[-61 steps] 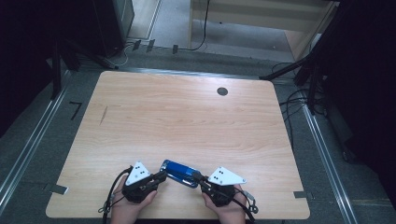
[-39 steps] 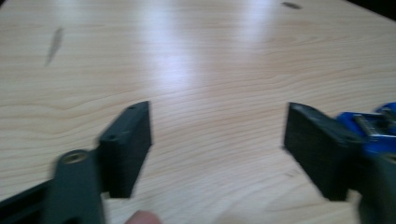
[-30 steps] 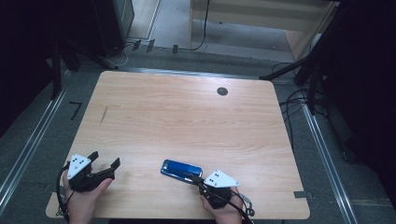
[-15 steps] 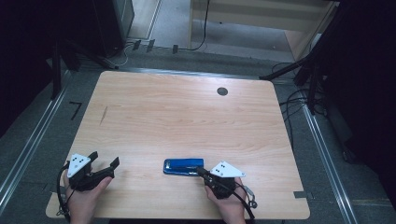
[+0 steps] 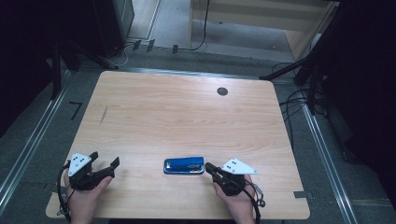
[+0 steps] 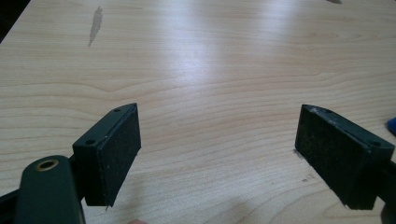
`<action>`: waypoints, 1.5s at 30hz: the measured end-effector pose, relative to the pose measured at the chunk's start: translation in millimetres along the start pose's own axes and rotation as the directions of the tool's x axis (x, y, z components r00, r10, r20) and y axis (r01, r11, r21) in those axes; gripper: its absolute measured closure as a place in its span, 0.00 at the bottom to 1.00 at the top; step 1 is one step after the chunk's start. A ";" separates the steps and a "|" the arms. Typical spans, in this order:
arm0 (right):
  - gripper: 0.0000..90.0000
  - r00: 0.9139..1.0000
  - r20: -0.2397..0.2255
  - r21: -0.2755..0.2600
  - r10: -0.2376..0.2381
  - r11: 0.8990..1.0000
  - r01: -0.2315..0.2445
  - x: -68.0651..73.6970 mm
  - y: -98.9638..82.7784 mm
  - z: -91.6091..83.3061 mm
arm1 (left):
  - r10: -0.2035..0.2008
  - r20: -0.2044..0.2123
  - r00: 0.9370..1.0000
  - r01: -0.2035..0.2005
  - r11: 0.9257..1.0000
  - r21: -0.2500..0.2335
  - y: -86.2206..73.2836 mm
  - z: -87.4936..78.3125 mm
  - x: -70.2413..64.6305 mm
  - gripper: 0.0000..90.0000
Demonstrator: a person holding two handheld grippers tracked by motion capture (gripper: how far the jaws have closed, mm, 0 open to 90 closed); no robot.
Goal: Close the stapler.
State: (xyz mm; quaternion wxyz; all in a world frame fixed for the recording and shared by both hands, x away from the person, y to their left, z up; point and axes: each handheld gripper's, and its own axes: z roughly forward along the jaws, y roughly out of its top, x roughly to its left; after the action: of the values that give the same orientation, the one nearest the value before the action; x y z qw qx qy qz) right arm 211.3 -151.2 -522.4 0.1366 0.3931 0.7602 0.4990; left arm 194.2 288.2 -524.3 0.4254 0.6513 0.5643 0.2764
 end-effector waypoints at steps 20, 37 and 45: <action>0.15 0.987 0.143 -0.070 0.074 0.995 -0.065 -51.4 -3.1 -33.4 | 0.000 0.006 1.000 0.000 1.000 -0.002 -0.1 -0.6 0.5 0.17; 0.15 0.963 0.218 -0.106 0.157 0.985 -0.137 -95.7 -22.0 -71.2 | 0.001 -0.005 1.000 -0.001 1.000 -0.003 -0.2 -0.4 -0.4 0.16; 0.15 0.955 0.242 -0.117 0.170 0.983 -0.145 -110.1 -33.8 -86.1 | 0.006 -0.004 1.000 -0.006 1.000 0.000 -0.1 -0.2 -0.7 0.16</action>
State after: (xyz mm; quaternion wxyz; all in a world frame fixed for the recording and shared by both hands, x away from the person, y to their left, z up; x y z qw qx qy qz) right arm 216.0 -294.7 -532.0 0.2107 0.5052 0.6776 0.4911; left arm 193.7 287.5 -524.2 0.4234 0.6525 0.5631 0.2791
